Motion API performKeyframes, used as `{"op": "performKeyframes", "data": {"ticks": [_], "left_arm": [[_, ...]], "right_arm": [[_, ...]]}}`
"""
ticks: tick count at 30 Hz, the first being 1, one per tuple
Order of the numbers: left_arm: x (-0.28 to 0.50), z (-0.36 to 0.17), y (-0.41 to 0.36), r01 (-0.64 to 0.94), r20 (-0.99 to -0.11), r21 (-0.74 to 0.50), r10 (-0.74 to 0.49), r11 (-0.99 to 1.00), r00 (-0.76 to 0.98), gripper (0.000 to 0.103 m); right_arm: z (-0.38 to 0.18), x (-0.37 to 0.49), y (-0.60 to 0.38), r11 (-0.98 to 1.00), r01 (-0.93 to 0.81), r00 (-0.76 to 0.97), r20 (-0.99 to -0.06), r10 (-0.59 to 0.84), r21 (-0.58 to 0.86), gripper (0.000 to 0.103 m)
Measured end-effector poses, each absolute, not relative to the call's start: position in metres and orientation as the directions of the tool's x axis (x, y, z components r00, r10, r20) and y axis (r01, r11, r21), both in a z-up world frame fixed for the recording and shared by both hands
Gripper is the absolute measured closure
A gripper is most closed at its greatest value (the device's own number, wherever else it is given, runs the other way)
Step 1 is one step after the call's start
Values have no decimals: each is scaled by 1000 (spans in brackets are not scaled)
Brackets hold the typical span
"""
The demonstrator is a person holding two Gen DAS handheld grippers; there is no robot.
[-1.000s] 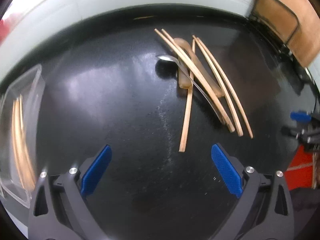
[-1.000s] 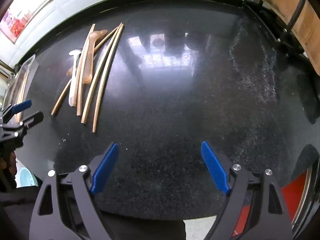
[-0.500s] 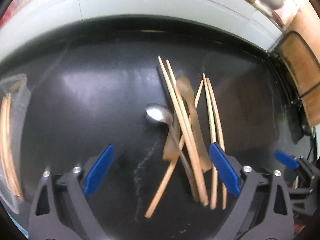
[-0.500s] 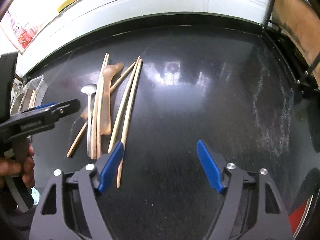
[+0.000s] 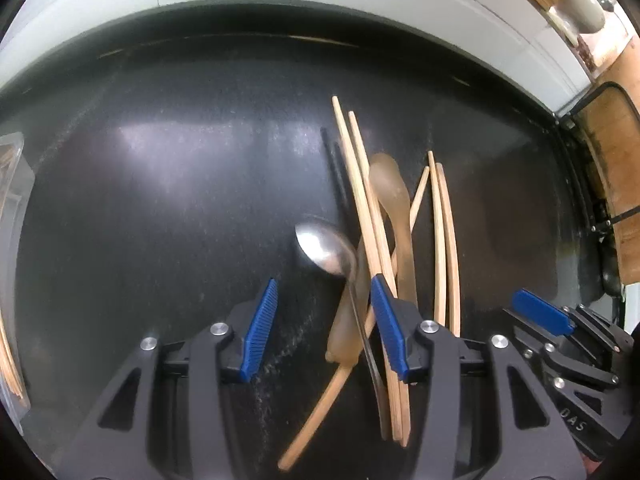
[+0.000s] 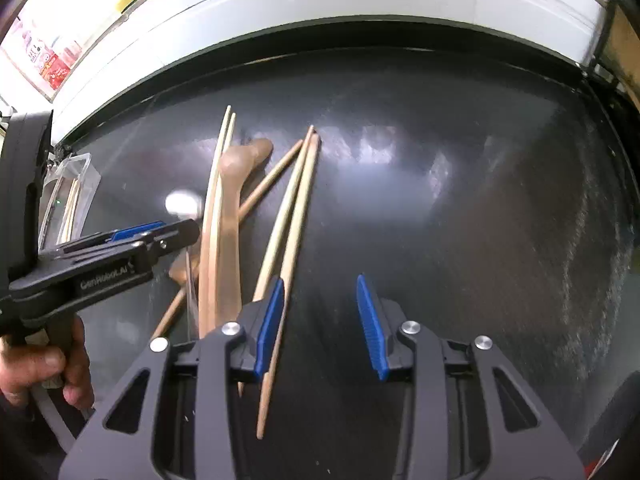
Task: Organize utensils
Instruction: 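Move the right tool back to the pile and close on a chopstick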
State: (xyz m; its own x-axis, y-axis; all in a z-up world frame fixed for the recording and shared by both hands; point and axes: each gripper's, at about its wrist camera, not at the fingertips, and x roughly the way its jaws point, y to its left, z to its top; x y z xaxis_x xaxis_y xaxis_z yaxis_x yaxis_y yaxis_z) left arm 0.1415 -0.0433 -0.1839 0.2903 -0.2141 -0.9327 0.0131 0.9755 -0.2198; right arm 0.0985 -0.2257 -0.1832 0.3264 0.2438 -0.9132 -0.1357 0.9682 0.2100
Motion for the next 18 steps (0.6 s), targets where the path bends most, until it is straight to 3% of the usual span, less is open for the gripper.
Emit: {"op": "performKeyframes", "data": {"ticks": [6,10,16,18], "left_arm": [[148,-187,-43,23,-931,-241,-237,970,277,57],[150,-190,-38,21,-927,-271,-267,962,263,78],[149,-191,-40,44,-913,-312,-313,949,262,99],[150,-191,-42,51,-913,-314,-316,948,260,100]], "right_arm": [[-190,113,-213,970,-145,299,-926,232,196,67],[-197,117,-208,972,-148,287,-932,221,185,73],[-202,124,-204,972,-142,275,-936,221,188,76],[-203,126,-202,976,-136,283,-937,203,171,77]]}}
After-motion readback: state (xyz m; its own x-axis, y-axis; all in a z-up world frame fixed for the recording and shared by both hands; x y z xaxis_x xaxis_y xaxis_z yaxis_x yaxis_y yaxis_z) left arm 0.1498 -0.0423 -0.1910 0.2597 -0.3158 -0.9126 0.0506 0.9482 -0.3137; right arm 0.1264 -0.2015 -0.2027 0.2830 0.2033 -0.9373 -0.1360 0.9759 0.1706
